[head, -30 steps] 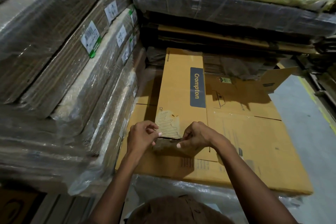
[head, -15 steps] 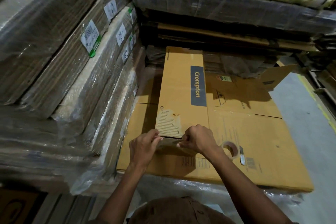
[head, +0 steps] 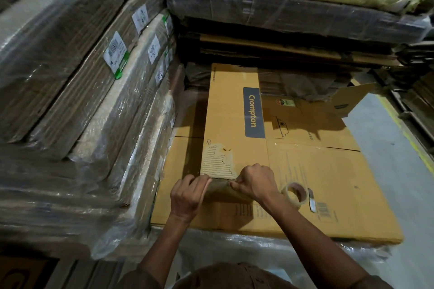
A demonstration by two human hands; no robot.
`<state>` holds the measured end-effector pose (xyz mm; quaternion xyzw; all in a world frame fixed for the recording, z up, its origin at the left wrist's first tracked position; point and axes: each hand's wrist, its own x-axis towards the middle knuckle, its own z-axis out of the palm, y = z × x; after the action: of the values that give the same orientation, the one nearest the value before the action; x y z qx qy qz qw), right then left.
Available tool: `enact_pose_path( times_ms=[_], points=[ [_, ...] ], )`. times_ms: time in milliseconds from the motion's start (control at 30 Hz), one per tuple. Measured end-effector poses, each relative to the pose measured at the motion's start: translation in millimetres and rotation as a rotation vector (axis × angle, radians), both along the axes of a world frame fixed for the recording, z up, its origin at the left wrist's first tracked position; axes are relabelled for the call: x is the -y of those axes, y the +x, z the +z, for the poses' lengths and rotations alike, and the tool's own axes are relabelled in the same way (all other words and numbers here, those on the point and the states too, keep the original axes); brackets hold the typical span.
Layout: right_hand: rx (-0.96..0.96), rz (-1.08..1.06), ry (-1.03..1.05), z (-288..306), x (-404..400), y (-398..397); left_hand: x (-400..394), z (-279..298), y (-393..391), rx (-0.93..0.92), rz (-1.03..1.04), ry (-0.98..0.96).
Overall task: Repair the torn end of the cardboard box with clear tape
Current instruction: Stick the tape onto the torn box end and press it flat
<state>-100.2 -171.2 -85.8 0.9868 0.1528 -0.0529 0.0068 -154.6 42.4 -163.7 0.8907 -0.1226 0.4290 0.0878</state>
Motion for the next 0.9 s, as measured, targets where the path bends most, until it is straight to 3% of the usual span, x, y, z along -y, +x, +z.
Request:
enact_pose_path(
  times_ms=[133, 267, 600, 700, 800, 900],
  points=[
    [-0.008, -0.032, -0.027, -5.0, -2.7, 0.5, 0.3, -8.1, 6.3, 0.033, -0.02, 0.053],
    [-0.035, -0.082, 0.003, -5.6, -2.7, 3.0, -4.5, -11.8, 14.7, -0.003, 0.058, -0.117],
    [-0.059, -0.092, 0.08, -1.5, 11.3, 3.2, -9.9, -10.0, 17.0, -0.533, -0.147, -0.261],
    [-0.046, -0.053, 0.021, -1.0, 6.4, 0.8, -2.4, -2.4, 21.3, -0.644, -0.187, -0.414],
    [-0.003, -0.029, -0.038, -0.5, 1.6, -2.1, 3.6, 6.5, 27.3, -0.673, -0.18, -0.601],
    [0.009, -0.035, -0.031, -2.7, 5.0, -0.6, 7.3, 9.8, 34.2, -0.639, -0.183, -0.619]
  ],
)
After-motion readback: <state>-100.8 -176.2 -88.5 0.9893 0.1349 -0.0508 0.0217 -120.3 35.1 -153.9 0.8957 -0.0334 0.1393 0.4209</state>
